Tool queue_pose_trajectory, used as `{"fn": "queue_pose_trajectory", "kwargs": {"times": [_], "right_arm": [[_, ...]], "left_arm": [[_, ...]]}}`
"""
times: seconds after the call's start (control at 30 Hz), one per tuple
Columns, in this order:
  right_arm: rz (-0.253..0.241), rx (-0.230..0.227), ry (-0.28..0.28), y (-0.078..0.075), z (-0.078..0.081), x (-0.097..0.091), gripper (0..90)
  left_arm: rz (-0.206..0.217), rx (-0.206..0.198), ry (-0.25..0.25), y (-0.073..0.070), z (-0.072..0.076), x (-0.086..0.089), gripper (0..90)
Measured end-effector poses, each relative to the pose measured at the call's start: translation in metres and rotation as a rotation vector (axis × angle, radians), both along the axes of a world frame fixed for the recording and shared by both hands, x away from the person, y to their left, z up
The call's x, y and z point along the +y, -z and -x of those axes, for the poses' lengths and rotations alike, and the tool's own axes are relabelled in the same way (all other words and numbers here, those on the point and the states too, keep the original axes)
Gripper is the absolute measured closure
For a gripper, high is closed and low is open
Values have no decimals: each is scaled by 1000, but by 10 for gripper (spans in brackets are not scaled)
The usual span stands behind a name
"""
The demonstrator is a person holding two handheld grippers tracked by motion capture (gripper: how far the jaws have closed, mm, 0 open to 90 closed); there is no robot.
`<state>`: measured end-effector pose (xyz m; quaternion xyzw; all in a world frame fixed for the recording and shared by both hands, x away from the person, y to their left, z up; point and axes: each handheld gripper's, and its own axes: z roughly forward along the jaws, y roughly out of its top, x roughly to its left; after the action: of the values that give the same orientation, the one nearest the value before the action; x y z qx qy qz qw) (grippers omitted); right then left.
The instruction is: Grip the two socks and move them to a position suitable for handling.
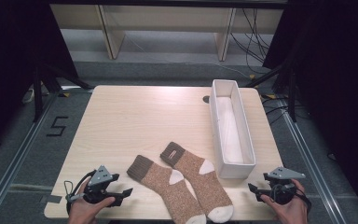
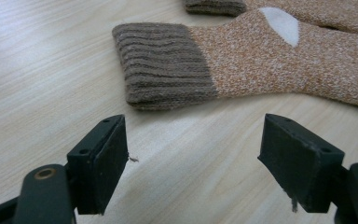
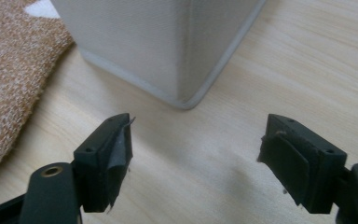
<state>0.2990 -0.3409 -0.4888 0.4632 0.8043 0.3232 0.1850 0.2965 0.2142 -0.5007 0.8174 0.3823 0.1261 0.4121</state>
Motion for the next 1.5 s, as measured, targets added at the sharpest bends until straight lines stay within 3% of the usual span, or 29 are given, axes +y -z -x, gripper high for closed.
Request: {"fn": "queue_pose_trajectory", "kwargs": {"times": [0.07,0.1,0.13,0.17,0.2,0.23,0.27,0.3,0.33,0.37,0.4,0.43,0.47,0.5,0.53,0.57,0.6,0.63,0.67,0.8,0.93,1.03,1.07,1.13,1.27,1.3,1.37,1.5], "right_arm": [[12,-25,-13,0,-1,-2,249],[4,-21,-34,0,-2,-2,251],[2,-29,-27,0,-2,-3,252],[-9,-2,-14,-3,0,-2,251],[0,-26,-7,-3,1,-2,251],[-25,-25,-40,-3,0,-1,251],[-47,0,1,-5,4,3,245],[-38,-20,-24,-6,3,3,231],[-42,1,-19,-11,7,7,222],[-44,3,-43,-14,10,10,228],[-73,22,-37,-16,14,15,235],[-46,1,-59,-19,15,16,236],[-81,25,-53,-20,18,21,240],[-69,5,-89,-20,17,22,248],[-67,7,-89,-22,19,25,258],[-53,-6,-100,-23,20,27,271],[-48,-11,-125,-25,22,31,293],[-55,13,-137,-26,26,35,314],[-47,-10,-180,-28,27,38,329],[-46,-26,-289,-34,36,58,396],[-44,-5,-386,-34,39,79,430],[-36,9,-472,-28,36,94,456],[-36,9,-472,-28,36,94,456],[-17,36,-557,-23,35,113,499],[-12,54,-609,-20,35,131,539],[-14,57,-663,-17,33,143,570],[-8,76,-678,-16,32,152,584],[33,95,-725,-10,28,172,610]], "left_arm": [[23,-3,-15,1,-1,-1,223],[-3,0,-1,0,-1,1,223],[-1,2,-1,0,-1,1,223],[-6,3,-5,0,-1,1,222],[-9,2,-8,0,-1,1,220],[-3,-1,-16,0,-2,0,220],[-4,-5,-22,0,-3,-1,220],[-20,-6,-15,0,-4,0,220],[7,-9,-41,1,-4,-3,220],[-25,-9,-21,-1,-6,-1,220],[-21,-11,-27,-1,-7,-2,220],[-26,-18,-30,-1,-8,-3,221],[-28,-12,-25,-1,-9,-3,222],[-20,-13,-32,-1,-10,-4,224],[-8,-17,-31,0,-12,-6,228],[-21,-18,-28,-1,-13,-7,235],[-24,-18,-23,-1,-15,-9,251],[-33,-18,-23,-1,-17,-11,267],[-41,-17,-15,-1,-19,-12,269],[-55,-14,-15,-1,-30,-18,350],[-112,0,-7,3,-41,-22,444],[-127,15,-14,6,-46,-23,453],[-123,20,-15,7,-48,-23,453],[-133,3,-7,7,-52,-24,537],[-150,-18,-5,5,-55,-24,681],[-157,-30,-3,4,-57,-23,718],[-146,-36,-9,5,-59,-23,746],[-189,-54,12,1,-63,-22,810]]}}
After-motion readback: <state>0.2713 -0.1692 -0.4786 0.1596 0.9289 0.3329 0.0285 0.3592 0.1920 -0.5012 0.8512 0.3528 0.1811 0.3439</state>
